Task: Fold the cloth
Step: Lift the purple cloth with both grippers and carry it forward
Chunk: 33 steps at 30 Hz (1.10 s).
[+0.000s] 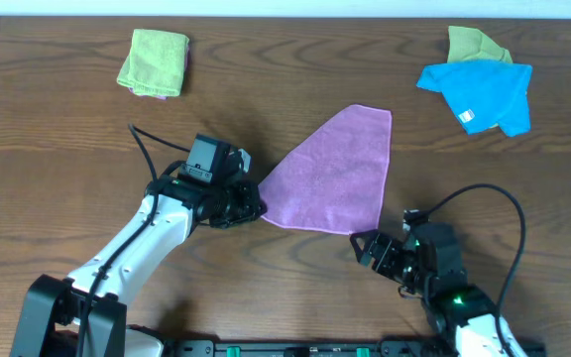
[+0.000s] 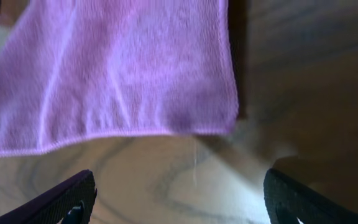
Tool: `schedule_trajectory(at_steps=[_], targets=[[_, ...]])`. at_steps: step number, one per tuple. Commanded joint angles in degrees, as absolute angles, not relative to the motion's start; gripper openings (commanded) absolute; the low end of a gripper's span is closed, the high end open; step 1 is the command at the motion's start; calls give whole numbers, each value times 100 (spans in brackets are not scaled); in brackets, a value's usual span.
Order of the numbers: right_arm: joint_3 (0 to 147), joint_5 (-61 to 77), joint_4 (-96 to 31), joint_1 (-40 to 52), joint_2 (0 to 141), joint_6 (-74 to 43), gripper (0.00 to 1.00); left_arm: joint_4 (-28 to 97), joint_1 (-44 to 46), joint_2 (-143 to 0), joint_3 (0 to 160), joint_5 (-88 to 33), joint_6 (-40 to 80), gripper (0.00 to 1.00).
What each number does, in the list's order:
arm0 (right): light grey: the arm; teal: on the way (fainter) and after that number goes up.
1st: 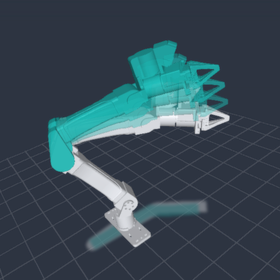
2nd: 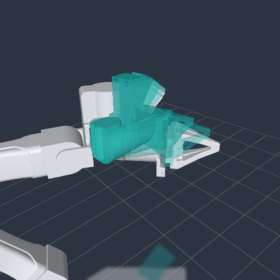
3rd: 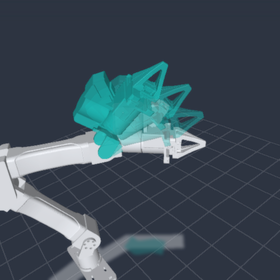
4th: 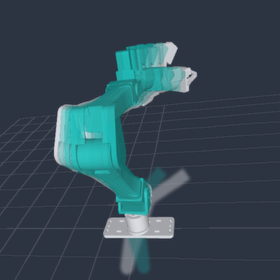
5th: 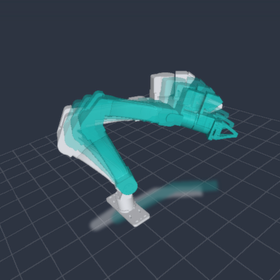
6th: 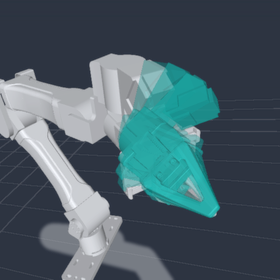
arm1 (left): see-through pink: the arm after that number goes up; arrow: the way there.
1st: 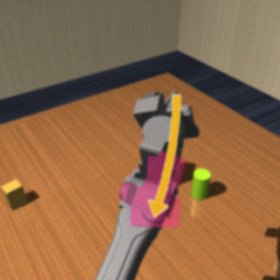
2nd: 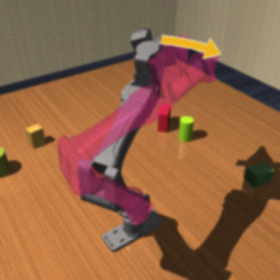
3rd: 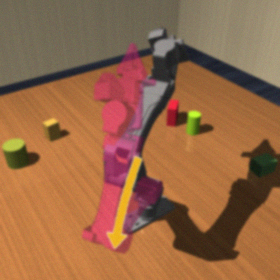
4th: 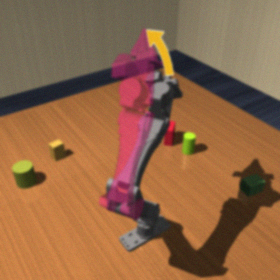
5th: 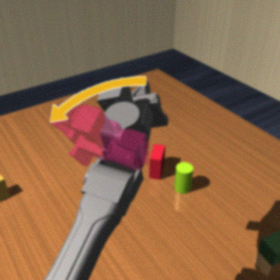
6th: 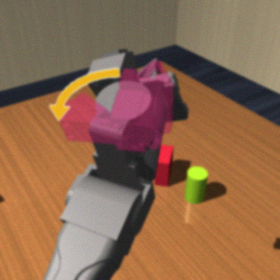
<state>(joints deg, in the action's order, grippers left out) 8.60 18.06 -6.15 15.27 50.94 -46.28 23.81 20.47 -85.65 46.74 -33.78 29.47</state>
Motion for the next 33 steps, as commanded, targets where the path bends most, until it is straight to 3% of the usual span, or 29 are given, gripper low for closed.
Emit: schedule_trajectory(at_steps=[1, 10, 23, 25, 29, 31, 33], targets=[[790, 1505, -405, 1492, 5339, -4821, 87, 2497, 2062, -8484, 4668, -3457, 2731, 6], [790, 1334, 574, 1492, 6429, -4934, 89, 2635, 2062, -8484, 4668, -3452, 2655, 6], [790, 1332, 1662, 1498, 7990, -5057, 82, 2749, 2062, -8484, 4668, -3461, 2659, 6], [790, 1326, 1660, 1498, 8025, -5054, 75, 2777, 2062, -8484, 4668, -3461, 2659, 6], [790, 1160, 1656, 1498, 8027, -5057, 53, 2812, 2060, -8484, 4668, -3461, 2661, 6], [790, 1068, 1656, 1498, 8027, -5057, 56, 2842, 2062, -8484, 4668, -3461, 2659, 6], [790, 1031, 1656, 1498, 8027, -5054, 52, 2862, 2060, -8484, 4668, -3461, 2659, 6]])
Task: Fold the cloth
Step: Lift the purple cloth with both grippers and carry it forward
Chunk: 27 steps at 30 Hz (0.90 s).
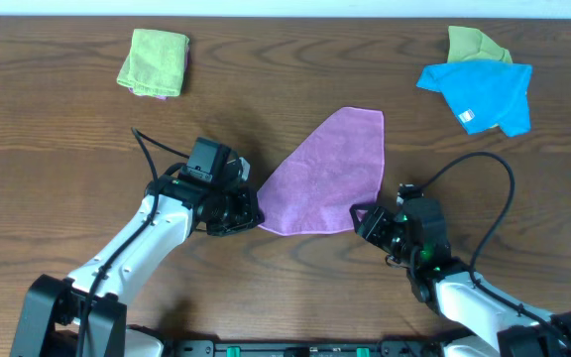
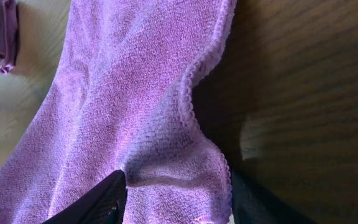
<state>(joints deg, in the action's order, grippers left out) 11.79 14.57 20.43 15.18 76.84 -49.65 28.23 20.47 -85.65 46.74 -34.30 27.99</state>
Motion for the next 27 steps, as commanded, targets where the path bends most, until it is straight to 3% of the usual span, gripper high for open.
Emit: schedule_trajectory(at_steps=[1, 3, 4, 18, 27], targets=[[790, 1028, 1656, 1498, 8027, -5052, 48, 2867, 2060, -8484, 4668, -3461, 2659, 6], [790, 1035, 1658, 1498, 8027, -5052, 13, 2867, 2060, -8484, 4668, -3463, 2659, 6], [790, 1048, 1678, 1498, 8027, -5048, 3, 2864, 2060, -8484, 4668, -3470, 2659, 6], [1035, 2108, 2102, 1496, 7439, -4622, 1, 2851, 1940, -8302, 4893, -3548, 2661, 6], [2611, 1944, 1365, 1474, 6469, -4593, 1, 2609, 1199, -8184, 6055, -3538, 2724, 6]])
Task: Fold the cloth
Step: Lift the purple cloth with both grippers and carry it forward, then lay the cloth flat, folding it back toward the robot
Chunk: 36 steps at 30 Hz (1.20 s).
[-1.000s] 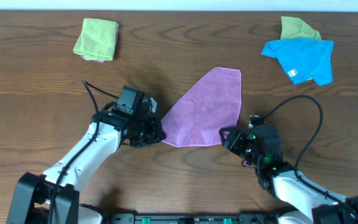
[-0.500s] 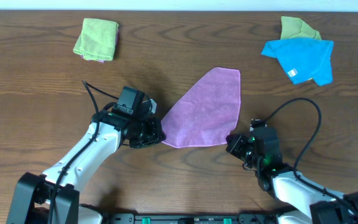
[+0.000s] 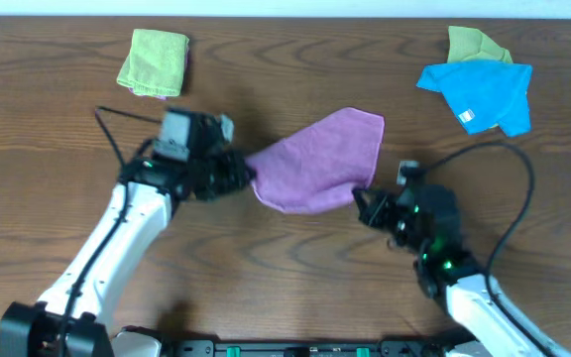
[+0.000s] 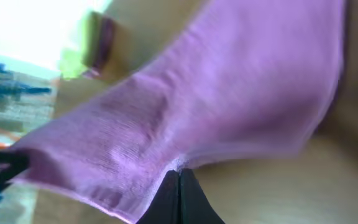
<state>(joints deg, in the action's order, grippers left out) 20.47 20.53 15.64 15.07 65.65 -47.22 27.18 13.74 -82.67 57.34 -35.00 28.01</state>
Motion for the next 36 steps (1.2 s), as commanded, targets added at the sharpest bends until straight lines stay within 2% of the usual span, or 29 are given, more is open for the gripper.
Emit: schedule_trajectory(at_steps=[1, 7, 15, 25, 36], targets=[[2869, 1885, 1144, 1457, 6501, -4486, 1, 2462, 1142, -8184, 6141, -3540, 2799, 6], [4598, 1863, -14, 1234, 7155, -3607, 1, 1455, 961, -8324, 6565, -3210, 3398, 6], [6211, 1994, -176, 764, 8447, -3253, 1, 661, 947, -9467, 7406, -3048, 3583, 6], [7935, 2119, -261, 515, 10005, -3144, 1, 648, 681, -11019, 9271, -3509, 3509, 6], [9039, 2464, -867, 484, 10311, -2716, 1, 843, 362, -11249, 9992, -4534, 3336, 6]])
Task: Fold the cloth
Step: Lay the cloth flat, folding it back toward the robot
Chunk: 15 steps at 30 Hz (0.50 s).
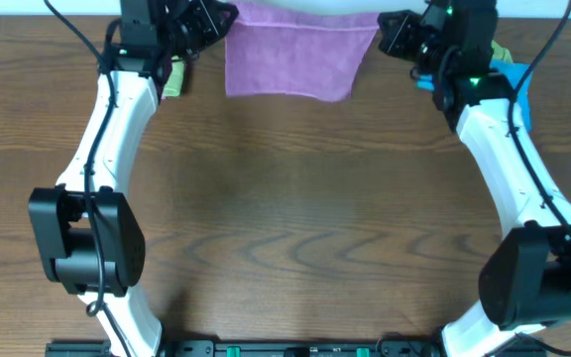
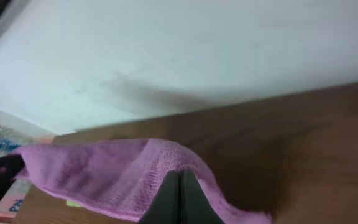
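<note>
The purple cloth point(image 1: 290, 55) hangs spread in the air, stretched between both grippers high above the table's far side. My left gripper point(image 1: 221, 18) is shut on its upper left corner. My right gripper point(image 1: 383, 30) is shut on its upper right corner. In the right wrist view the gripper point(image 2: 179, 177) has both dark fingers pressed together on a fold of the purple cloth point(image 2: 104, 171), which sags away to the left above the wooden table point(image 2: 303, 143).
A green cloth point(image 1: 174, 79) lies half hidden behind the left arm. A blue cloth point(image 1: 516, 84) and another green one point(image 1: 502, 52) lie behind the right arm. The brown table point(image 1: 295, 218) fills the view below the hanging cloth.
Both arms have risen and reached toward the far side. The cloth, then sagging low over the table between the grippers, now hangs spread and lifted well clear of the table.
The cloth lay flat with my left gripper at its left corner and my right gripper open short of the near right corner. Then the right fingers stood around that corner. Then both grippers held it just off the table, and now it hangs high between them.
</note>
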Tool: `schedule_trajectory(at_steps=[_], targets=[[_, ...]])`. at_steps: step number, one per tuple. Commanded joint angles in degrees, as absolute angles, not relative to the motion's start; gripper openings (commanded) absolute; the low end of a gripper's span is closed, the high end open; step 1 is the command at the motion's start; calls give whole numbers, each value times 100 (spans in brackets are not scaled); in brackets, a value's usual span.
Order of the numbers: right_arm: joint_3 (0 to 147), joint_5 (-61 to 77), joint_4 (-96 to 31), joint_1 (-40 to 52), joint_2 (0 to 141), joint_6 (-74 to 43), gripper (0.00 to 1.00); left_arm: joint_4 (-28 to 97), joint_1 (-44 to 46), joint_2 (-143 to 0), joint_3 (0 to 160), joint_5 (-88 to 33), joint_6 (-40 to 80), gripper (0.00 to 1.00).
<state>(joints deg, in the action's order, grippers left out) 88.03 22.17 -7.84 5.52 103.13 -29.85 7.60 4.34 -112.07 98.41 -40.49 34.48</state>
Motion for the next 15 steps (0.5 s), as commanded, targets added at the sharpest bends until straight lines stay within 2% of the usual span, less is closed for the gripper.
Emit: schedule_trajectory(at_steps=[1, 11, 15], targets=[[9080, 2536, -961, 484, 10311, -2659, 1, 956, 342, -11249, 9992, -4600, 3293, 6], [9118, 2943, -3011, 534, 10296, -1745, 1, 3708, 305, -11249, 9992, -4849, 1251, 6], [9118, 2928, -3892, 543, 10206, -1411, 1, 4477, 327, -11249, 9992, -4831, 797, 6]])
